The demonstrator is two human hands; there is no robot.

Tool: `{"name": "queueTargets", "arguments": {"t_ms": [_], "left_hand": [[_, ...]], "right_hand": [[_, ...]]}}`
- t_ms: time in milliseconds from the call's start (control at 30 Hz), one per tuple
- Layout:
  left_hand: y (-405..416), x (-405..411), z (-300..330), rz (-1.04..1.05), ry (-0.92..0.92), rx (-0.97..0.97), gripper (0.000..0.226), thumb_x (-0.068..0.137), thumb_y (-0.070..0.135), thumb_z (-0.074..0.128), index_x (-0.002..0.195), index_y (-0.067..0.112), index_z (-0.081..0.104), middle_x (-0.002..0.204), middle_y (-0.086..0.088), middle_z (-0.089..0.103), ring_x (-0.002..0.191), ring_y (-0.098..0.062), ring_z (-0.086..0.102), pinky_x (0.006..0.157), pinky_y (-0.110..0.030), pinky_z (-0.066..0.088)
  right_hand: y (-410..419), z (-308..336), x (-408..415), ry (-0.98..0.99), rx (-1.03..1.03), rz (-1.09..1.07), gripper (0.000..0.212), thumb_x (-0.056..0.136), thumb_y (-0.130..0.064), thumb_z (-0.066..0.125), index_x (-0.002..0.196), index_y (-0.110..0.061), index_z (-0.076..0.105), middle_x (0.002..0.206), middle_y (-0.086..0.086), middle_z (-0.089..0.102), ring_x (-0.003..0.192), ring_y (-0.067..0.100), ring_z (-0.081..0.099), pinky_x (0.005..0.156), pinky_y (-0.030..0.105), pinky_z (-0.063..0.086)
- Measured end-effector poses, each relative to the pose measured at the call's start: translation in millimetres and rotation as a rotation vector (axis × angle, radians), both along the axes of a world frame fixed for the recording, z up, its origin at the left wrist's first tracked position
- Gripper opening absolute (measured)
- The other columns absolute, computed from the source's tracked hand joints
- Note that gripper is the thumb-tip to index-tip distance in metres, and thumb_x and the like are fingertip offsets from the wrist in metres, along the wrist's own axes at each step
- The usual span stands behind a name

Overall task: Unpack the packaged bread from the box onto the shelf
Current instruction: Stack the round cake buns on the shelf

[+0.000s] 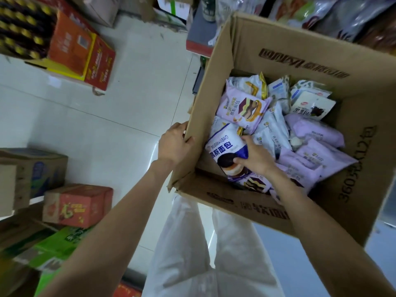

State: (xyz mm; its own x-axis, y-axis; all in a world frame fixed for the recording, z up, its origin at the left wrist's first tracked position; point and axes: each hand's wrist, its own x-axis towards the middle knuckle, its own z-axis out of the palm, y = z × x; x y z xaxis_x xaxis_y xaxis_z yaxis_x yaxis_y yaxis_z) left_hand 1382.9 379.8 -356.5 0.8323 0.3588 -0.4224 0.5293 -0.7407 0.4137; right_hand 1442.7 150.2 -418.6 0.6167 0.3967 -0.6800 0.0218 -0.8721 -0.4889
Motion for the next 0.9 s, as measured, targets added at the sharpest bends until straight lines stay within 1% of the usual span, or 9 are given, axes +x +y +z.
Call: {"name": "queueTargets", "arguments": {"t_ms": [100, 167, 333, 400, 467, 600, 700, 833, 900], "left_hand": [[-6, 4, 19, 0.076, -0.061, -0.054, 0.051, 0.090, 0.037, 0.057, 0.136, 0.018, 0.046, 0.130, -0.009, 0.053, 0.113, -0.027, 0.054, 0.088, -0.037, 0.047], [-14, 10, 40, 0.179, -0.129, -0.203, 0.053, 0.090, 0.040, 0.058, 0.138, 0.022, 0.044, 0.136, -0.005, 0.049, 0.120, -0.022, 0.051, 0.096, -0.036, 0.045], [-23, 39, 97, 0.103, -0.173, -0.555, 0.060, 0.086, 0.041, 0.063, 0.140, 0.024, 0.040, 0.143, 0.003, 0.044, 0.128, -0.012, 0.043, 0.095, -0.022, 0.040], [-18, 56, 122, 0.077, -0.249, -0.684, 0.058, 0.086, 0.034, 0.064, 0.139, 0.024, 0.041, 0.134, 0.007, 0.051, 0.121, -0.010, 0.049, 0.087, -0.015, 0.041], [-8, 78, 147, 0.057, -0.326, -0.771, 0.051, 0.088, 0.025, 0.065, 0.134, 0.026, 0.043, 0.118, 0.016, 0.057, 0.111, -0.009, 0.055, 0.086, -0.016, 0.047], [26, 129, 182, 0.005, -0.496, -0.755, 0.055, 0.087, 0.019, 0.066, 0.136, 0.018, 0.043, 0.124, 0.003, 0.060, 0.116, -0.018, 0.056, 0.094, -0.031, 0.049], [61, 171, 205, -0.094, -0.584, -0.700, 0.061, 0.084, 0.019, 0.067, 0.138, 0.030, 0.039, 0.141, 0.004, 0.048, 0.130, -0.016, 0.045, 0.102, -0.034, 0.042], [109, 226, 217, -0.133, -0.608, -0.399, 0.072, 0.082, 0.010, 0.061, 0.146, 0.022, 0.031, 0.146, -0.004, 0.040, 0.134, -0.020, 0.038, 0.108, -0.040, 0.037], [131, 251, 216, -0.089, -0.556, -0.344, 0.074, 0.081, 0.010, 0.062, 0.147, 0.023, 0.030, 0.146, -0.005, 0.037, 0.132, -0.021, 0.040, 0.108, -0.039, 0.037]], "right_hand": [[-32, 57, 16, 0.118, 0.273, -0.412, 0.074, 0.078, -0.027, 0.076, 0.138, -0.017, 0.035, 0.134, 0.004, 0.054, 0.122, 0.023, 0.053, 0.101, 0.041, 0.043], [-41, 94, 24, 0.143, 0.424, -0.565, 0.070, 0.076, -0.027, 0.075, 0.136, -0.019, 0.040, 0.132, 0.001, 0.057, 0.121, 0.019, 0.054, 0.102, 0.045, 0.045], [-24, 164, 50, 0.093, 0.676, -0.650, 0.073, 0.068, -0.038, 0.077, 0.132, -0.024, 0.046, 0.128, -0.005, 0.060, 0.121, 0.014, 0.055, 0.103, 0.047, 0.044], [-7, 185, 63, 0.020, 0.724, -0.641, 0.072, 0.067, -0.040, 0.078, 0.130, -0.023, 0.046, 0.128, -0.004, 0.059, 0.121, 0.014, 0.054, 0.103, 0.047, 0.044], [15, 204, 80, -0.058, 0.777, -0.622, 0.061, 0.072, -0.030, 0.076, 0.126, -0.025, 0.047, 0.125, -0.005, 0.060, 0.118, 0.012, 0.056, 0.102, 0.043, 0.045], [63, 241, 125, -0.302, 0.823, -0.551, 0.057, 0.077, -0.016, 0.075, 0.125, -0.025, 0.045, 0.119, -0.010, 0.061, 0.113, 0.009, 0.057, 0.095, 0.028, 0.047], [92, 264, 171, -0.482, 0.808, -0.528, 0.056, 0.078, -0.016, 0.076, 0.125, -0.014, 0.045, 0.121, -0.004, 0.062, 0.114, 0.012, 0.057, 0.098, 0.031, 0.047], [121, 274, 228, -0.531, 0.808, -0.602, 0.059, 0.078, -0.010, 0.075, 0.128, -0.010, 0.042, 0.124, 0.001, 0.061, 0.112, 0.012, 0.058, 0.099, 0.030, 0.047], [135, 270, 246, -0.506, 0.791, -0.612, 0.060, 0.078, -0.009, 0.074, 0.128, -0.011, 0.041, 0.124, -0.001, 0.060, 0.113, 0.012, 0.057, 0.102, 0.034, 0.046]]}}
